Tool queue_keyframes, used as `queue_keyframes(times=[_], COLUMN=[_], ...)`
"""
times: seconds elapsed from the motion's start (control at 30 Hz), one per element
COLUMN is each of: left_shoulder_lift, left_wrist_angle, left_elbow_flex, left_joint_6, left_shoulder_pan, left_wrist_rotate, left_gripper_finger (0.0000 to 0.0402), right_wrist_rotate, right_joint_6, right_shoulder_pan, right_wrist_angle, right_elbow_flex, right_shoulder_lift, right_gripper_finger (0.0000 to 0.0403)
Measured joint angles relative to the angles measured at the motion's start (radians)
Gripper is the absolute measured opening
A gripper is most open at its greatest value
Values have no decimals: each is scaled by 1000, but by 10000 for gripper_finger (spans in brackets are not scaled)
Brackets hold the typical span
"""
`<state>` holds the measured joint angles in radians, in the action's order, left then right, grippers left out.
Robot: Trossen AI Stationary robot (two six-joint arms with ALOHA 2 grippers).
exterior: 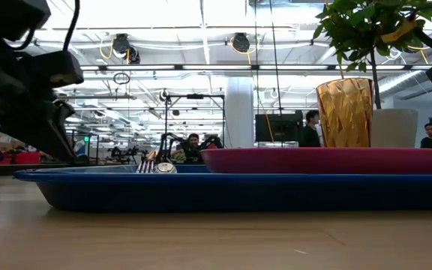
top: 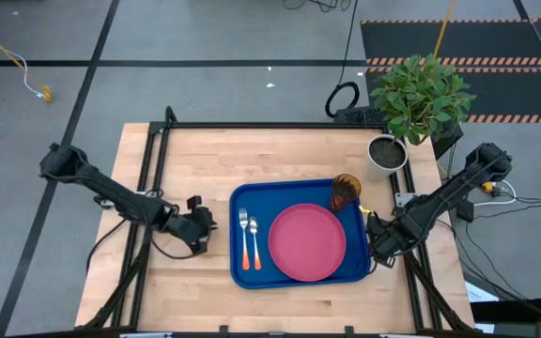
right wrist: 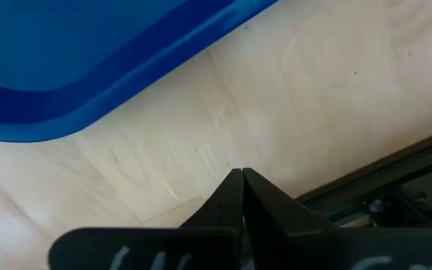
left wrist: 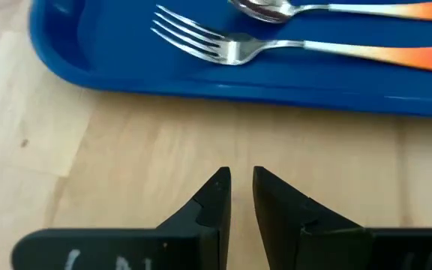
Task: Pick and place plate/cup/fork/spoon on tray
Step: Adjust the blue tray
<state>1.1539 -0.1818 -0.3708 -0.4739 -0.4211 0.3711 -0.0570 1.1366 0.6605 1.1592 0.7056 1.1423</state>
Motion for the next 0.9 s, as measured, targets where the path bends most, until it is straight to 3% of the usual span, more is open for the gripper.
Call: queue_keyframes(times=[0.23, 0.37, 0.7, 0.9], left_shoulder_lift=[63, 83, 83, 83], left_wrist_angle=[3, 47, 62, 72], left_elbow_flex=[-2, -2, -2, -2], left_joint_6=[17, 9, 45, 47], left_shoulder_pan=[77, 85, 97, 112], left_wrist_rotate=[-9, -58, -49, -48], left_gripper_finger=[62, 62, 62, 62], right_wrist_rotate=[-4, -81, -17, -24], right_joint_6=[13, 53, 83, 124], right_shoulder_pan=[18, 39, 74, 74], right_wrist_angle=[-34, -95, -127, -294], right_elbow_flex=[-32, -72, -82, -141], right_shoulder_lift=[0, 0, 0, 0], right_gripper_finger=[0, 0, 0, 0])
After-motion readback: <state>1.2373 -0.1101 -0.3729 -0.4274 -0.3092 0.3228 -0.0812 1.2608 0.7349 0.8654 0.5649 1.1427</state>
